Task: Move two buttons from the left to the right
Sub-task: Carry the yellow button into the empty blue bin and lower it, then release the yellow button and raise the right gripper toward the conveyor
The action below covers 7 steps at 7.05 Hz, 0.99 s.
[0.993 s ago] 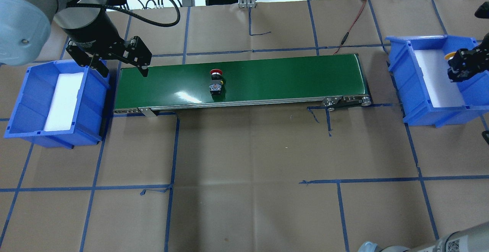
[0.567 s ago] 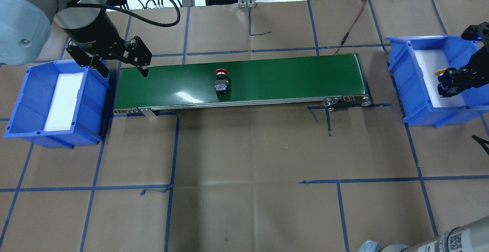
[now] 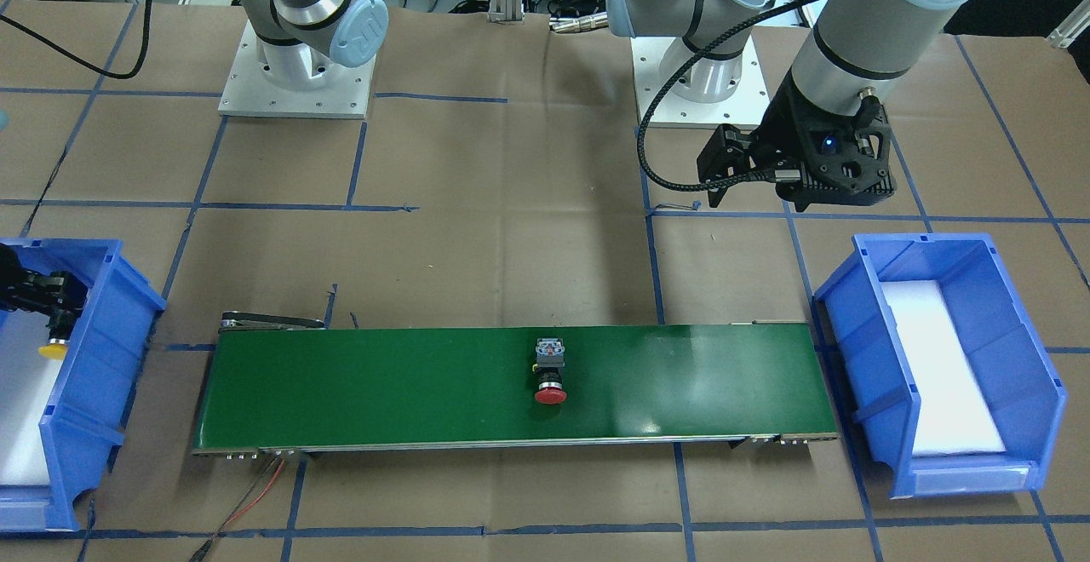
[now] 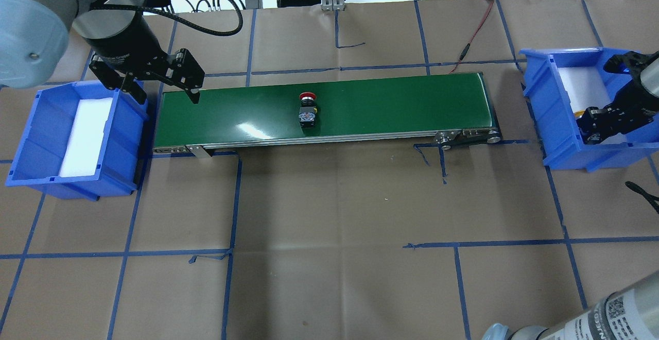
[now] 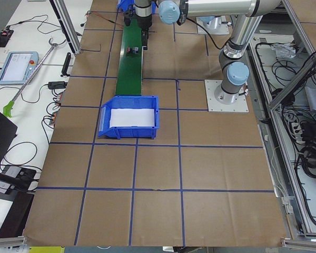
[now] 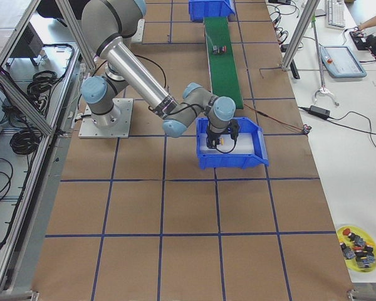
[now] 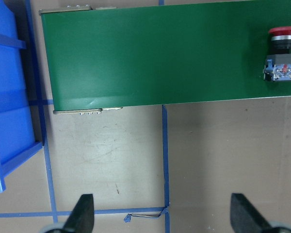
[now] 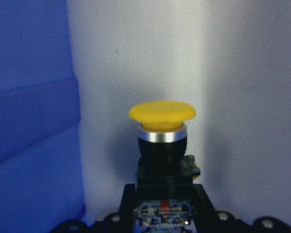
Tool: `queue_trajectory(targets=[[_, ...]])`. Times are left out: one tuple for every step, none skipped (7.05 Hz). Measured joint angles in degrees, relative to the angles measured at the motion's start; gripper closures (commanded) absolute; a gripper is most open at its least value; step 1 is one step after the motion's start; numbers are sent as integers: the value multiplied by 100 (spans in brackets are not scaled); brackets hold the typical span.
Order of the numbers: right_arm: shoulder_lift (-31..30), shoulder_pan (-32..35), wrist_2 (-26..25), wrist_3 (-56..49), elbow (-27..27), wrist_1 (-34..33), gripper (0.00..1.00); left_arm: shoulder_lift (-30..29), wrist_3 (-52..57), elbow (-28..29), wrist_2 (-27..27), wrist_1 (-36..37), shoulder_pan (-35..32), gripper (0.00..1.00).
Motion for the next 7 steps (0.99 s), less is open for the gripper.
queue_trajectory(targets=[[20, 0, -3, 7, -8, -87, 15, 0, 0, 2, 0, 0, 0, 0], [26, 0, 6, 35, -9, -175, 13, 0, 0, 3, 0, 0, 0, 0], [26, 0, 11, 57, -10, -218, 7, 0, 0, 3, 0, 0, 0, 0], [11, 0, 16, 68, -31, -231, 5, 0, 0, 3, 0, 0, 0, 0], [-40, 4, 20, 94, -126, -225, 1, 0, 0, 3, 0, -2, 0, 0], [-160, 20, 49, 206, -360, -191, 0, 0, 0, 2, 0, -4, 0, 0], [-310, 65, 118, 381, -728, -147, 1, 0, 0, 0, 0, -2, 0, 0]])
